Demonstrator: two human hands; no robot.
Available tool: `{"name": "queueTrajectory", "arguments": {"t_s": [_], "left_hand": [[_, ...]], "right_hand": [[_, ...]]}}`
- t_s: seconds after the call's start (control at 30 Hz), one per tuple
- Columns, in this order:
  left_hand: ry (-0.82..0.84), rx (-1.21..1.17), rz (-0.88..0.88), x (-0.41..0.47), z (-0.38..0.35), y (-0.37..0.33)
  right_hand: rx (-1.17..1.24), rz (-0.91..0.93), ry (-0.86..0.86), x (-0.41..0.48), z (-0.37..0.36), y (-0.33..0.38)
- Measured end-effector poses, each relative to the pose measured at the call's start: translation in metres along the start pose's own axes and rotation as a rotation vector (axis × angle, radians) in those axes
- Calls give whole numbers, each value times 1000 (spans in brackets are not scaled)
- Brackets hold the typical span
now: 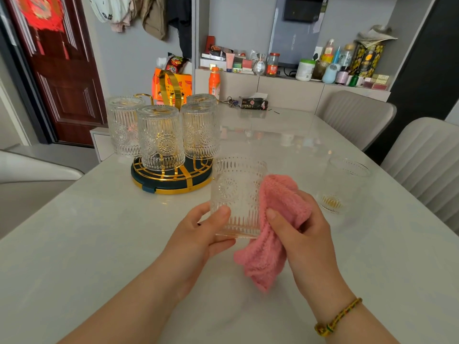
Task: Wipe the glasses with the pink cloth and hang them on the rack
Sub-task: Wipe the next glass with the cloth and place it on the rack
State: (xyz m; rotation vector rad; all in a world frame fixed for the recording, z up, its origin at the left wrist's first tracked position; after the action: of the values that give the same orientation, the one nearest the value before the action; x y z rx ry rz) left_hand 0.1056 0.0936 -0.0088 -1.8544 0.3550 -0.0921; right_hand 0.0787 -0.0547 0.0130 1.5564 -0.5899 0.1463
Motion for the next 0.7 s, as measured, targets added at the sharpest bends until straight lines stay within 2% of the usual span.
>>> {"name": "queueTrajectory", "arguments": {"t_s": [0.1, 0.17, 0.27, 0.33, 0.43, 0.6, 0.7], "left_hand": [[-19, 88, -2, 2, -1, 3], [-6, 153, -14, 2, -1, 5], [40, 132, -34, 1, -1, 5], [88, 107, -27, 2, -1, 6], [205, 62, -5, -1, -5, 6], [257, -88, 0, -4, -6, 0], [175, -174, -4, 2, 0, -1]], "right_hand": [[-189, 107, -31, -3, -1, -2], [-263, 193, 8, -7, -7, 1], [-288, 285, 73, -8, -10, 8], [-271, 307, 48, -7, -7, 14], [-166, 204, -52, -2, 1, 13], [99, -161, 33, 1, 0, -1], [-29, -126, 115, -5, -6, -3]]}}
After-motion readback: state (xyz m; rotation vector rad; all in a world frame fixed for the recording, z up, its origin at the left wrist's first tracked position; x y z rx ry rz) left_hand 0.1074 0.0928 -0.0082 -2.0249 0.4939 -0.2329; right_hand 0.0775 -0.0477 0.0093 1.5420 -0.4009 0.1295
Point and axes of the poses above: each hand's wrist, its own x-axis towards the middle knuckle, its own z-axis out of the back of the hand, y = z × x, the point moved 2 cm from there along x, towards the middle knuckle, and after that the axes turned 4 degrees about z, right-handed, at the moved point
